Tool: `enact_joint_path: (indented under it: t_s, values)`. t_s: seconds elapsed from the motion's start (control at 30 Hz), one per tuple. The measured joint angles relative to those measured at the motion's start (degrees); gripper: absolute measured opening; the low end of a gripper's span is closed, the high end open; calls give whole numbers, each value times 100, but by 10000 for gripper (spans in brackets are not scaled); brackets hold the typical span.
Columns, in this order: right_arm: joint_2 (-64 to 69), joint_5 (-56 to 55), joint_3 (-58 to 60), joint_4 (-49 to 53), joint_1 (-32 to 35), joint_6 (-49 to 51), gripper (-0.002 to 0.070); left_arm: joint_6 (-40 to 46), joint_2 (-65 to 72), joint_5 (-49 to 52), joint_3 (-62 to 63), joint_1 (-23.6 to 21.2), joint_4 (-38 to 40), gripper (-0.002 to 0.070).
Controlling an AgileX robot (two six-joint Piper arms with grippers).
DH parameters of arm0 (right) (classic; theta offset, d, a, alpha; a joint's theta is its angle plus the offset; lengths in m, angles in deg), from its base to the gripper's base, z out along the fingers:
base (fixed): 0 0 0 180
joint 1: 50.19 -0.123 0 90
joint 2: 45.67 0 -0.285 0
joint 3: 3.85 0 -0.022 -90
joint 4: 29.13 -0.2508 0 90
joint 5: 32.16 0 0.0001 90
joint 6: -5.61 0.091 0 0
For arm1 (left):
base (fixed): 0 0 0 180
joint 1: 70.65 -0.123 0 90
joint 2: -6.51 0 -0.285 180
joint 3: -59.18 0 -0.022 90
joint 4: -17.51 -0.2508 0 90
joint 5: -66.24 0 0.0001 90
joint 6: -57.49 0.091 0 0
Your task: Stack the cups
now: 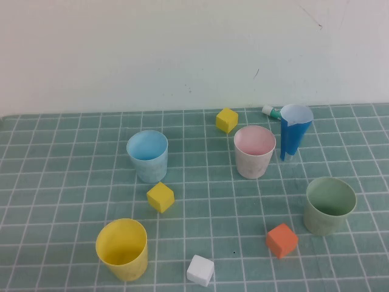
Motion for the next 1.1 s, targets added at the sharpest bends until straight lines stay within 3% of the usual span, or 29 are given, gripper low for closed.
enact_joint_path:
  t_s: [0.8,1.1]
  values:
    - [0,-11,0,49,0,0,-2,-10,0,0,0,0,0,-2]
    - [0,-591,47,83,0,0,-2,-10,0,-114,-18,0,0,-2]
